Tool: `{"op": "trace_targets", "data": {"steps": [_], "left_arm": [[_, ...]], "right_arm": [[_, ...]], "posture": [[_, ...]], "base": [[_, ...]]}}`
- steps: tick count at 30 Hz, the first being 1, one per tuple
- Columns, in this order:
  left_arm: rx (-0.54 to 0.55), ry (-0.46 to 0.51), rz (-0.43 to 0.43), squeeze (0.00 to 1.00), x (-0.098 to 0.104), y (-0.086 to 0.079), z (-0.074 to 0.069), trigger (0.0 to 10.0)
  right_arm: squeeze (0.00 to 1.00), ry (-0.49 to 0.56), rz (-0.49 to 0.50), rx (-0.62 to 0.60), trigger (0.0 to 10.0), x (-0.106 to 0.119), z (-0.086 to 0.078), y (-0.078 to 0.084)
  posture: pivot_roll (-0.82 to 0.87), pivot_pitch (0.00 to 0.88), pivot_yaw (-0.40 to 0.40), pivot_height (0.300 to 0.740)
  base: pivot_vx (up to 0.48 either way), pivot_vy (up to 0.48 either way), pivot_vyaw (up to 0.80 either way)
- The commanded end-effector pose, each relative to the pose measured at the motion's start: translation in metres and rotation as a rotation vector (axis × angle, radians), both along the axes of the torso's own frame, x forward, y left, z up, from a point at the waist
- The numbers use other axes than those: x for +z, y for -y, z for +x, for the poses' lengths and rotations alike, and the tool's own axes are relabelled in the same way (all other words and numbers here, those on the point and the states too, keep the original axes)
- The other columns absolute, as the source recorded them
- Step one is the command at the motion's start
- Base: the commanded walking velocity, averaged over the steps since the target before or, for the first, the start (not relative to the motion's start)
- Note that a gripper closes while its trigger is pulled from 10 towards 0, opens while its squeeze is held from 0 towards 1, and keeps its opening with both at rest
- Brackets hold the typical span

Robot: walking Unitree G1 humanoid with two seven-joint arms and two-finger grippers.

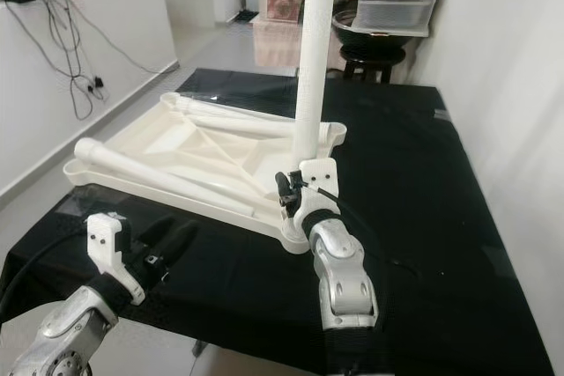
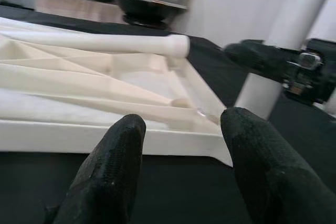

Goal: Building children table

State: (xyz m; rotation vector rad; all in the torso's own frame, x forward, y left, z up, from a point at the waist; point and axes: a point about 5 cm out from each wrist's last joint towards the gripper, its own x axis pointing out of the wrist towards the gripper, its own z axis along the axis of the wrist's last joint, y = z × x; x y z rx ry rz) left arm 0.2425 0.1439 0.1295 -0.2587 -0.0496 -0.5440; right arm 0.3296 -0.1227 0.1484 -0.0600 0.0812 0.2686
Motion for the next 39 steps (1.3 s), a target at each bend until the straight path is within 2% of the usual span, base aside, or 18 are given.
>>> {"op": "trace_targets", "data": {"steps": [1, 2, 3, 4, 7, 8, 15, 16, 17, 18, 20, 26, 28, 31, 36, 39], "left_arm": [[-0.005, -0.008, 0.014, 0.00, -0.002, -0.002, 0.001, 10.0], [-0.001, -0.007, 0.015, 0.00, -0.001, -0.002, 0.002, 10.0], [0.011, -0.004, 0.012, 0.00, -0.001, -0.003, 0.002, 10.0], [0.019, -0.003, 0.009, 0.00, -0.001, -0.003, 0.002, 10.0], [0.025, -0.002, 0.007, 0.00, -0.001, -0.003, 0.003, 10.0], [0.021, -0.003, 0.007, 0.00, -0.001, -0.003, 0.003, 10.0], [0.021, -0.003, 0.007, 0.00, -0.001, -0.003, 0.003, 10.0], [0.018, -0.003, 0.006, 0.00, -0.001, -0.002, 0.003, 10.0], [0.019, -0.002, 0.006, 0.00, -0.001, -0.001, 0.003, 10.0], [0.019, -0.001, 0.006, 0.00, -0.001, -0.001, 0.004, 10.0], [0.022, 0.001, 0.006, 0.00, -0.001, 0.000, 0.004, 10.0], [0.030, 0.002, 0.007, 0.00, -0.001, -0.002, 0.003, 10.0], [0.030, 0.002, 0.007, 0.00, -0.001, -0.002, 0.003, 10.0], [0.030, -0.004, 0.015, 0.00, -0.003, -0.004, 0.002, 10.0], [0.030, -0.005, 0.017, 0.00, -0.003, -0.004, 0.002, 10.0], [0.049, -0.010, 0.041, 0.00, -0.005, -0.009, -0.002, 10.0]], "right_arm": [[0.00, -0.130, -0.034, -0.014, 0.0, -0.030, -0.005, 0.005], [0.00, -0.127, -0.043, -0.001, 10.0, -0.030, -0.004, 0.003], [0.80, -0.106, -0.015, 0.039, 10.0, -0.027, -0.002, -0.001], [1.00, -0.089, 0.018, 0.076, 10.0, -0.024, -0.001, -0.003], [1.00, -0.081, 0.050, 0.080, 10.0, -0.018, -0.004, -0.007], [1.00, -0.052, 0.093, 0.153, 10.0, -0.012, -0.004, -0.010], [1.00, -0.052, 0.093, 0.153, 10.0, -0.012, -0.004, -0.010], [1.00, -0.027, 0.123, 0.239, 10.0, -0.007, -0.003, -0.013], [0.00, -0.017, 0.076, 0.285, 10.0, -0.006, -0.001, -0.006], [0.00, -0.015, 0.035, 0.307, 10.0, -0.005, 0.001, -0.001], [0.00, -0.027, 0.018, 0.294, 10.0, -0.006, 0.002, 0.004], [0.00, -0.025, 0.096, 0.296, 10.0, -0.008, -0.011, 0.003], [0.00, -0.025, 0.096, 0.296, 10.0, -0.008, -0.011, 0.003], [0.00, -0.017, 0.106, 0.317, 10.0, -0.014, -0.026, 0.010], [0.00, -0.018, 0.100, 0.318, 10.0, -0.016, -0.029, 0.012], [0.00, -0.019, 0.088, 0.241, 10.0, -0.022, -0.039, 0.025]], "posture": [[0.01, 0.000, -0.001, 0.740], [0.01, 0.000, -0.001, 0.740], [0.01, 0.000, 0.004, 0.740], [0.01, 0.000, 0.003, 0.740], [0.01, 0.000, 0.003, 0.740], [0.00, 0.000, 0.006, 0.740], [0.00, 0.000, 0.006, 0.740], [0.00, 0.000, 0.007, 0.740], [0.02, 0.000, -0.010, 0.740], [0.02, 0.000, -0.010, 0.740], [0.02, 0.000, -0.012, 0.740], [0.01, 0.000, -0.002, 0.740], [0.01, 0.000, -0.002, 0.740], [-0.01, 0.000, 0.012, 0.740], [-0.01, 0.000, 0.014, 0.740], [-0.03, 0.000, 0.027, 0.740]], "base": [[0.000, 0.000, 0.00], [0.000, 0.000, 0.00], [0.000, 0.000, 0.00], [0.000, 0.000, 0.00], [0.000, 0.000, 0.00], [0.000, 0.000, 0.00], [0.000, 0.000, 0.00], [0.000, 0.000, 0.00], [0.000, 0.000, 0.00], [0.000, 0.000, 0.00], [0.000, 0.000, 0.00], [0.000, 0.000, 0.00], [0.000, 0.000, 0.00], [0.000, 0.000, 0.00], [0.000, 0.000, 0.00], [0.000, 0.000, 0.00]]}}
